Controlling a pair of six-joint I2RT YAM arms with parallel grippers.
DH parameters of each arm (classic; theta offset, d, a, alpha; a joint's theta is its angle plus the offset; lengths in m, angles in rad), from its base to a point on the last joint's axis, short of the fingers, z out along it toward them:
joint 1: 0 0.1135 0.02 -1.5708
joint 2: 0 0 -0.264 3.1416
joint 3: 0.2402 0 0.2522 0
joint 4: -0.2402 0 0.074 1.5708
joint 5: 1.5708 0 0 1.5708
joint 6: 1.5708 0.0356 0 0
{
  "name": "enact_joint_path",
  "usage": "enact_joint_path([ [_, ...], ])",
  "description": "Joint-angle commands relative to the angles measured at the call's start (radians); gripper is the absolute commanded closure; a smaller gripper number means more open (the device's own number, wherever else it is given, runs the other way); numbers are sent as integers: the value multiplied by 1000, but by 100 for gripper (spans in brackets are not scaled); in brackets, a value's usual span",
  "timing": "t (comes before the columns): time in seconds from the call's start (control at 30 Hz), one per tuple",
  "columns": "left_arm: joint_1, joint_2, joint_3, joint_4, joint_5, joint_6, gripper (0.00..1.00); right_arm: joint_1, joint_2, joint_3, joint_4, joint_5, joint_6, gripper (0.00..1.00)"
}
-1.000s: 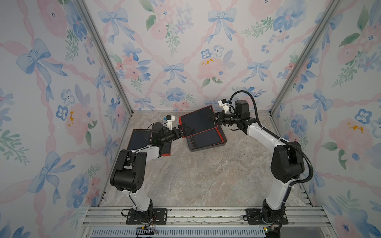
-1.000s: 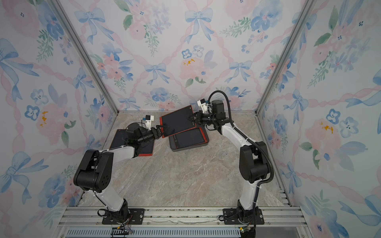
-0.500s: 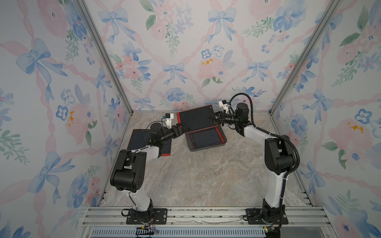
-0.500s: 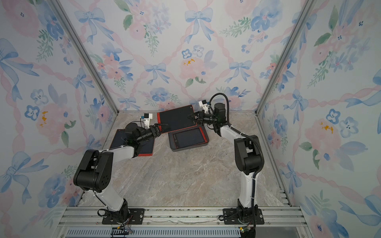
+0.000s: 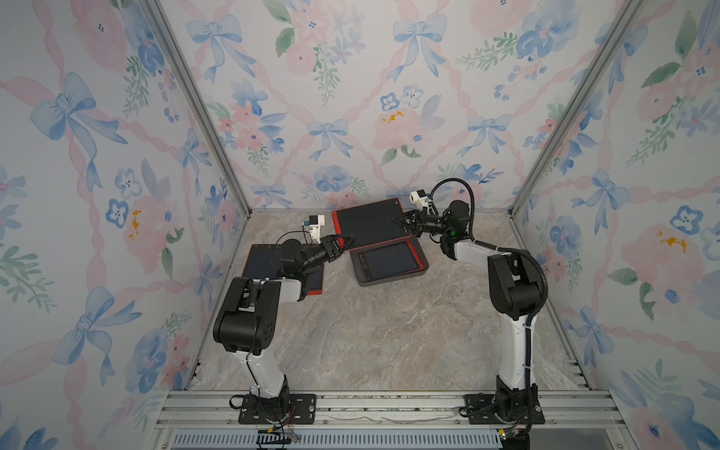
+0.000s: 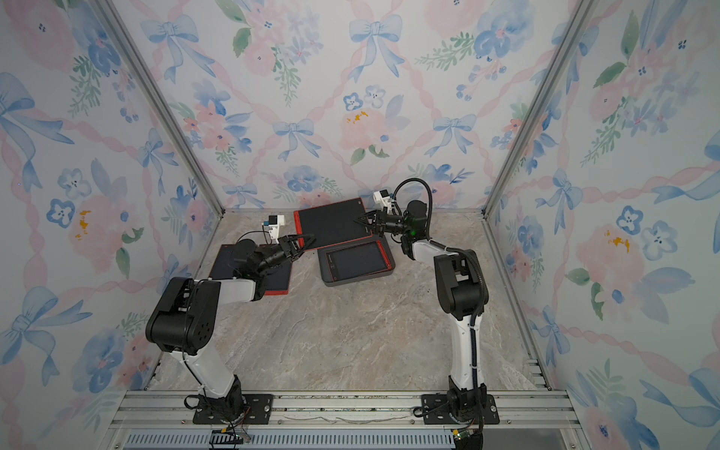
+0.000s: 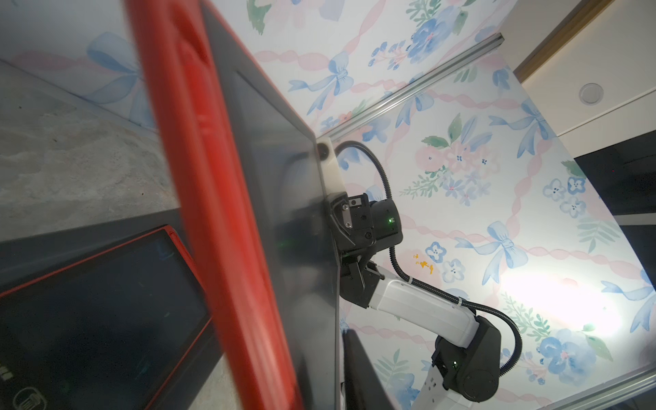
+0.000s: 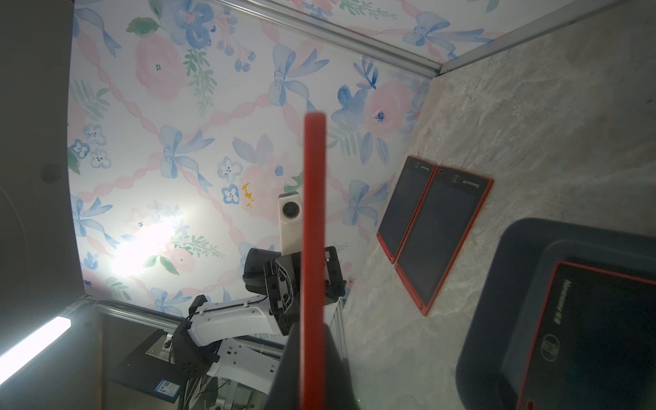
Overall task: Take out the writing tablet from the storage box
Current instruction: Pick up the writing tablet from the storage box.
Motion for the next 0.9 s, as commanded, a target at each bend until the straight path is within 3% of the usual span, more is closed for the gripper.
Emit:
enact_joint_path([
  [0.0,5,53,-10,296,32,-177,81,-7,53,49,197,-30,146,92],
  [0.07,5,82,-8,370,30,-234,84,-7,51,42,186,-28,132,92],
  [0.23,5,92,-16,378,22,-235,86,-10,28,26,100,-27,56,90],
  [0.3,8,92,-17,378,21,-233,92,-11,24,23,80,-27,40,87],
  [0.37,11,93,-20,378,23,-235,100,-12,24,21,73,-26,36,83],
  [0.6,22,106,-40,378,13,-240,100,-12,-5,9,-70,-9,-85,61],
  [0.73,25,104,-45,378,5,-243,100,-13,-52,-10,-294,28,-278,54],
  [0.87,41,75,-70,320,-25,-213,100,-18,-148,-5,-745,169,-653,47],
])
